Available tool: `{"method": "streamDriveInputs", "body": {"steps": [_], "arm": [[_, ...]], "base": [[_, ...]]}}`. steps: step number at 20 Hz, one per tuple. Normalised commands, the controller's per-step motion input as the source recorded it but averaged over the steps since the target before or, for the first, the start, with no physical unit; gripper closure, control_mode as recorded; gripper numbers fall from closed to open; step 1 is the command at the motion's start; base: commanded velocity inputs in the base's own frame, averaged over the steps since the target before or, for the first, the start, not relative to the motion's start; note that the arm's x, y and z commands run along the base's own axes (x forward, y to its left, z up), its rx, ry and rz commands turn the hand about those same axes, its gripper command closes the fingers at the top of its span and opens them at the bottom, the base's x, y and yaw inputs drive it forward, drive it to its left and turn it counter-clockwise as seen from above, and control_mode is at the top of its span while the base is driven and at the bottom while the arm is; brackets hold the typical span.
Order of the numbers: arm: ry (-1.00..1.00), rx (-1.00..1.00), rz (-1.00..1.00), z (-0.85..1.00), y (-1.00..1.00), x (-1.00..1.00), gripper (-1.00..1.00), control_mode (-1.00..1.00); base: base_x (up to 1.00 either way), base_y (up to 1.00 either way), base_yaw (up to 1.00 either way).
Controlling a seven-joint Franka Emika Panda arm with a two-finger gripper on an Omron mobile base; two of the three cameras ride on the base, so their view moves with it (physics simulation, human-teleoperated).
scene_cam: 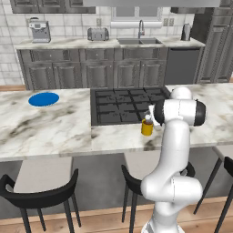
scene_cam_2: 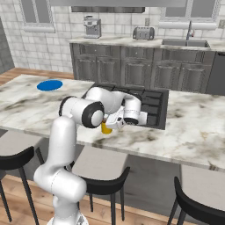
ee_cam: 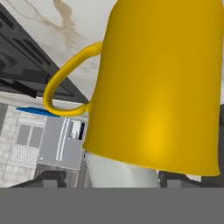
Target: Pick up the marshmallow and place it in the cup of hot chocolate on the dining counter.
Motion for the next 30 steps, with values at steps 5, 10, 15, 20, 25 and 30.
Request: {"method": "streamDriveInputs", "body": {"steps": [5,10,15,20,25,30], "arm": [[0.0,0.0,0.0,0.0,0.0,0.0,-1.0,-1.0],[0.0,0.0,0.0,0.06,0.0,-0.05,-1.0,-1.0],[-0.03,0.0,0.0,0.34,-0.02,-0.18,-1.0,-1.0],[-0.19,0.01,0.0,0.41,-0.11,-0.52,-1.0,-1.0],[-0.46,0.0,0.0,0.4,0.0,-0.97,-1.0,-1.0],[-0.6,0.0,0.0,0.61,0.05,-1.0,-1.0,-1.0]], "base": [[0.0,0.0,0.0],[0.0,0.0,0.0],[0.0,0.0,0.0],[0.0,0.0,0.0],[0.0,0.0,0.0],[0.0,0.0,0.0]]}}
